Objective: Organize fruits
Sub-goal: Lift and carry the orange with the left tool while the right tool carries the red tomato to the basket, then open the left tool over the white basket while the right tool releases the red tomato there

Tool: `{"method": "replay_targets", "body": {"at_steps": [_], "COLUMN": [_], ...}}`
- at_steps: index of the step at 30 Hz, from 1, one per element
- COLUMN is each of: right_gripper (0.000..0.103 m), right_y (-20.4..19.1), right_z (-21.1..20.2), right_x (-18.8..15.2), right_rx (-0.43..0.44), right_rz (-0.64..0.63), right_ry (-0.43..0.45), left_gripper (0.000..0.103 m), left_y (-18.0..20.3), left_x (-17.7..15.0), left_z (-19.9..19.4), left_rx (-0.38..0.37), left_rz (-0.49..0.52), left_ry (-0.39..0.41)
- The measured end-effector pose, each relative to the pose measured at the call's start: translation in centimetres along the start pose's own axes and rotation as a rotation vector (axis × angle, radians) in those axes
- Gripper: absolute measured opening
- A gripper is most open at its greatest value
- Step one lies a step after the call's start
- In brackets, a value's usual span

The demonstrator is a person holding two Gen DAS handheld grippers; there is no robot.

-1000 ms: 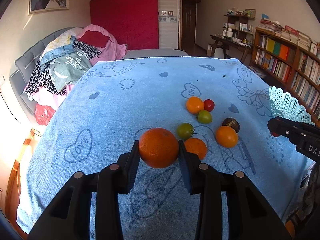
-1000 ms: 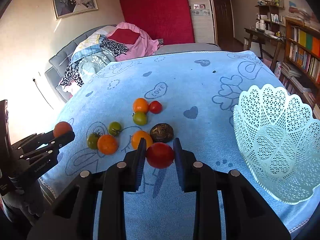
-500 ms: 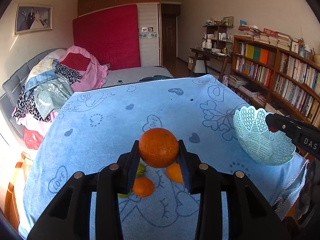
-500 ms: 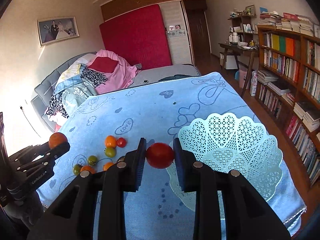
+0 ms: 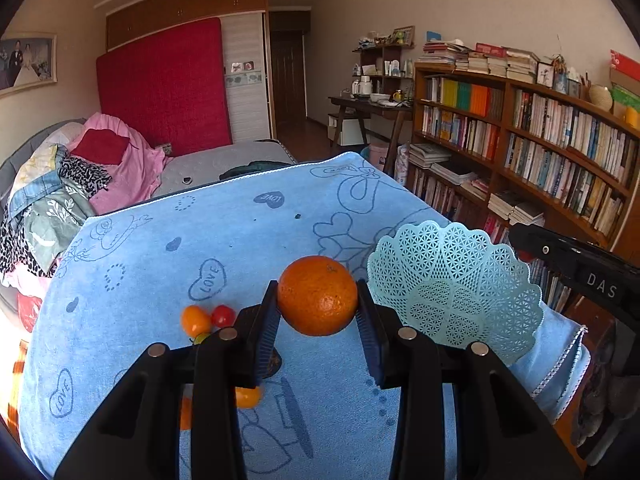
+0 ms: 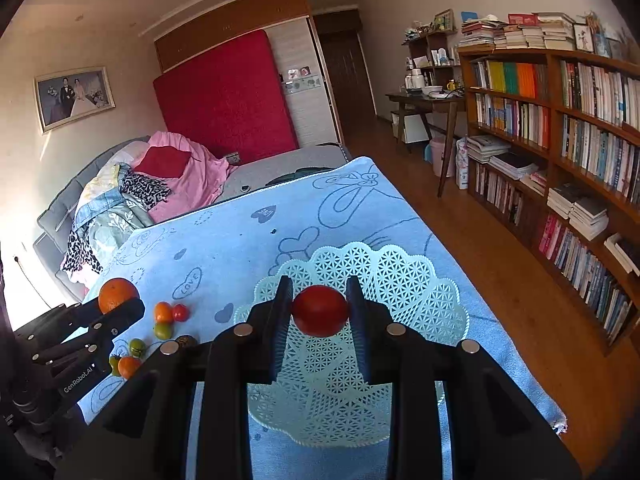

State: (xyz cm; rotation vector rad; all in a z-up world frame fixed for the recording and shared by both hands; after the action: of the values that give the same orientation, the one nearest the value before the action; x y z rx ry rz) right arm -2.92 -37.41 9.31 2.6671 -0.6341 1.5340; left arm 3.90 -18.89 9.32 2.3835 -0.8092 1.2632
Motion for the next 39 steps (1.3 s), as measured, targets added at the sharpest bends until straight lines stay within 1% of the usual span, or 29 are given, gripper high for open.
{"method": "replay_targets", "body": {"at_steps": [5,11,16,24,25,26,27,28,29,30,31,32,33,34,35,39], "right_gripper": [0.028,0.028,0.028,0.029,0.029,0.029,0.03,0.03,0.032,0.037,0.043,0.055,0.061,0.061,0.061,0.062], "right_y": [1.4,2.7,3.0,3.1,3.1,3.1,3.2,3.3,3.4,3.4,3.4,3.4,3.4,3.4,3.3,3.4], "right_z": [0.7,1.4,2.1,2.7,2.7,2.7,2.7,2.7,2.7,2.7,2.6,2.4,2.2,2.1,2.0,1.9], "right_x": [0.0,0.1,-0.3,-0.5,-0.5,-0.5,-0.5,-0.5,-0.6,-0.5,-0.5,-0.5,-0.4,-0.4,-0.3,-0.3], "right_rx": [-0.028,-0.059,-0.074,-0.092,-0.094,-0.096,-0.1,-0.105,-0.108,-0.093,-0.101,-0.113,-0.122,-0.132,-0.137,-0.134], "right_rz": [0.019,0.044,0.045,0.043,0.046,0.05,0.052,0.053,0.055,0.06,0.062,0.059,0.053,0.045,0.039,0.042], "right_ry": [-0.01,-0.022,-0.037,-0.044,-0.043,-0.042,-0.041,-0.038,-0.037,-0.035,-0.032,-0.02,-0.006,0.002,0.007,0.008], "left_gripper": [0.037,0.037,0.037,0.038,0.04,0.049,0.061,0.064,0.067,0.069,0.072,0.075,0.075,0.075,0.078,0.079], "left_y": [2.4,4.0,4.8,5.2,5.1,5.1,5.0,4.8,4.7,4.6,4.5,4.4,4.3,4.2,4.1,3.7], "left_x": [0.7,1.0,1.1,0.7,0.7,0.7,0.8,0.8,0.9,0.9,1.0,1.0,1.0,1.1,1.0,0.9], "left_z": [1.7,3.5,4.6,5.1,5.1,5.2,5.0,4.8,4.7,4.6,4.5,4.4,4.3,4.2,4.2,4.1], "left_rx": [-0.046,-0.084,-0.106,-0.133,-0.141,-0.141,-0.136,-0.13,-0.128,-0.128,-0.127,-0.123,-0.119,-0.117,-0.117,-0.102], "left_rz": [0.022,0.034,0.038,0.045,0.042,0.04,0.037,0.033,0.031,0.028,0.024,0.02,0.017,0.015,0.012,0.002], "left_ry": [-0.011,-0.033,-0.051,-0.07,-0.072,-0.069,-0.058,-0.046,-0.039,-0.037,-0.035,-0.031,-0.028,-0.027,-0.028,-0.029]}}
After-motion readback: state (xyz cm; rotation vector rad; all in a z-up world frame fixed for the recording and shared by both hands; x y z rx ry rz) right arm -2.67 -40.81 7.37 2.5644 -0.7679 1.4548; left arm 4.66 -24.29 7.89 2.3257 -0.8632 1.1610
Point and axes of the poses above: each gripper's, at about its wrist camera, not at the fingertips, and z roughly the way its jaws point, y to its right, x to its top, the point moved 3 cm from there along z, roughly the way its jaws point, and after that the axes turned 6 degrees about -x, right-handed, at the moved point
